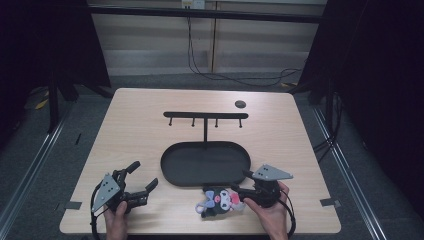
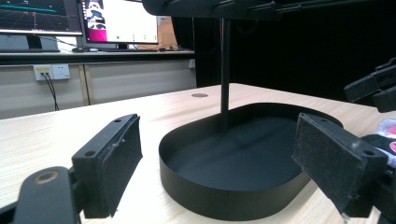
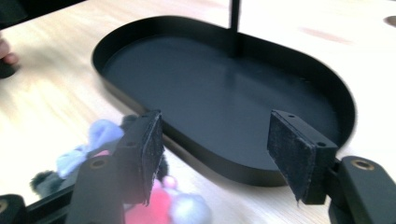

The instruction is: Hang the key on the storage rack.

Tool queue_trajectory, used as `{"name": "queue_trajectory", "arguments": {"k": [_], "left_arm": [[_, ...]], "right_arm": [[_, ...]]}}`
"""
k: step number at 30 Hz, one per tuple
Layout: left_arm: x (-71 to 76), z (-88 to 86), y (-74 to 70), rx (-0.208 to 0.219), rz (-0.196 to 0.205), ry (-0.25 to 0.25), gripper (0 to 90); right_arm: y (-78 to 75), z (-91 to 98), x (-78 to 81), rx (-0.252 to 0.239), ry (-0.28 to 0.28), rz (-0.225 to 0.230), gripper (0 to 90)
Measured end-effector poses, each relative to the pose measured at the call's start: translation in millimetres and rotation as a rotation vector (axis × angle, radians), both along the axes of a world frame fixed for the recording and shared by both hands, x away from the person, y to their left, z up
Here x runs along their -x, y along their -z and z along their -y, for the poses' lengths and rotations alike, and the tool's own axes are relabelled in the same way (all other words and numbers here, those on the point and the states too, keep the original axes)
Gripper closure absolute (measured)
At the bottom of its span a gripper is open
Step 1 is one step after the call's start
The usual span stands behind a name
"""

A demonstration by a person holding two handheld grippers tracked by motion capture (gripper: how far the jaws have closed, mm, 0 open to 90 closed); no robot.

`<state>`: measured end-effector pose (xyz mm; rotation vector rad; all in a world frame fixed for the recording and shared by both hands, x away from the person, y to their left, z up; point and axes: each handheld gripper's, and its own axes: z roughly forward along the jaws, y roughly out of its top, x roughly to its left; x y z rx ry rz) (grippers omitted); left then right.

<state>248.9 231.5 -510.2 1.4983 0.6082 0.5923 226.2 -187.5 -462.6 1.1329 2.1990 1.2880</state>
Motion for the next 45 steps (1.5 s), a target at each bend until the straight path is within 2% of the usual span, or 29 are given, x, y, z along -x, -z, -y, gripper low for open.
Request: {"name": "queue_trajectory", "arguments": {"k": [1,3,4,7,12,15,24,31,34,40,42,45], "left_arm": [[0.0,0.0,0.0,0.0,0.0,-0.001,15.2],[0.0,0.0,0.0,0.0,0.0,0.0,15.2],[0.1,-0.2,-0.1,-0.002,0.0,0.0,15.2],[0.1,-0.2,-0.1,-0.003,0.0,0.0,15.2],[0.0,-0.1,-0.1,-0.002,0.0,0.0,15.2],[0.0,0.0,0.0,0.0,0.0,-0.001,15.2],[0.1,-0.2,-0.1,-0.002,0.0,-0.001,15.2],[0.1,-0.2,0.0,-0.002,0.0,0.0,15.2],[0.0,-0.1,0.0,0.0,0.001,-0.001,15.2],[0.1,-0.3,0.0,-0.002,0.0,0.0,15.2],[0.0,-0.1,0.0,-0.001,0.001,-0.001,15.2],[0.1,-0.2,0.0,-0.001,0.001,-0.001,15.2]], "right_arm": [[-0.9,-1.8,-2.0,-0.001,-0.035,-0.02,41.2],[-2.6,-5.3,-4.4,-0.004,-0.068,-0.049,44.2],[-3.7,-7.3,-5.8,0.0,-0.094,-0.059,48.4],[-6.0,-13.2,-10.6,-0.01,-0.157,-0.101,49.2],[-10.8,-23.9,-16.2,0.039,-0.223,-0.13,52.8],[-15.4,-31.7,-17.8,0.077,-0.261,-0.135,56.1],[-25.3,-58.2,-28.5,0.193,-0.396,-0.217,65.3],[-30.3,-72.3,-36.4,0.238,-0.461,-0.265,69.6],[-32.2,-83.3,-38.3,0.292,-0.502,-0.289,70.8],[-35.8,-99.2,-45.2,0.384,-0.535,-0.294,73.3],[-37.2,-103.2,-48.6,0.405,-0.551,-0.309,73.9],[-38.3,-113.7,-50.8,0.471,-0.6,-0.353,73.9]]}}
